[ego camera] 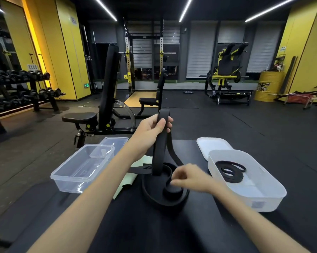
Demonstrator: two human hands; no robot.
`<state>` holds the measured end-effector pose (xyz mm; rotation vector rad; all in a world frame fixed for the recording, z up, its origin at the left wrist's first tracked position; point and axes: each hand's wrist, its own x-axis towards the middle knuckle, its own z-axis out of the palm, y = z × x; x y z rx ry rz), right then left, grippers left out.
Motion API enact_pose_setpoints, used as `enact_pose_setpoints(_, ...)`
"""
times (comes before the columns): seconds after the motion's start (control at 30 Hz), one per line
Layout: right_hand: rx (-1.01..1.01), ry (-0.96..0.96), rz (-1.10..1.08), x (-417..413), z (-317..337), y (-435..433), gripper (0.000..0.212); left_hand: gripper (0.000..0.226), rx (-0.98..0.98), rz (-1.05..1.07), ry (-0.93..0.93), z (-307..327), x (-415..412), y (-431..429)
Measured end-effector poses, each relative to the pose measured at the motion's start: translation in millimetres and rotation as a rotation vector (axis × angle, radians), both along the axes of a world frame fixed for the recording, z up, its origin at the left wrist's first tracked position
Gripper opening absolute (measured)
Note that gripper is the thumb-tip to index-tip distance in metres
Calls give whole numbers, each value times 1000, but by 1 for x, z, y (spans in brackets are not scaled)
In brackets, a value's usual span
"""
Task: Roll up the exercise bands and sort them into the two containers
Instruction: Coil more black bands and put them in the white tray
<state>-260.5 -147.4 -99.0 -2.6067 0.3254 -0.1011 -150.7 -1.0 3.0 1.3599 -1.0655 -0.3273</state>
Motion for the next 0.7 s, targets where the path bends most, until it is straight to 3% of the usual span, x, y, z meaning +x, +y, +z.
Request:
enact_pose_setpoints(0.13, -136, 246, 57, 22, -46, 29, 77, 24, 20, 19, -41, -1, 1, 1)
enact_pose_setpoints(0.2, -259, 339, 43, 28, -59, 38, 88, 24, 20, 26, -69, 4, 0, 3)
enact_pose_setpoints(0.27, -339, 336, 35, 33, -63, 44, 75, 23, 31, 16, -125, 12, 0, 5)
enact_pose_setpoints(0.4, -303, 125, -24, 36, -63, 39, 8, 23, 8, -17, -212, 37, -4, 6)
enact_pose_setpoints(0.57, -38, -210, -207, 31, -56, 19, 14, 22, -36, -21, -291, 68, -11, 1)
enact_pose_setpoints(0.7, 160, -234, -209, 22, -43, 10, 11, 22, -134, -97, -193, 89, -19, -4)
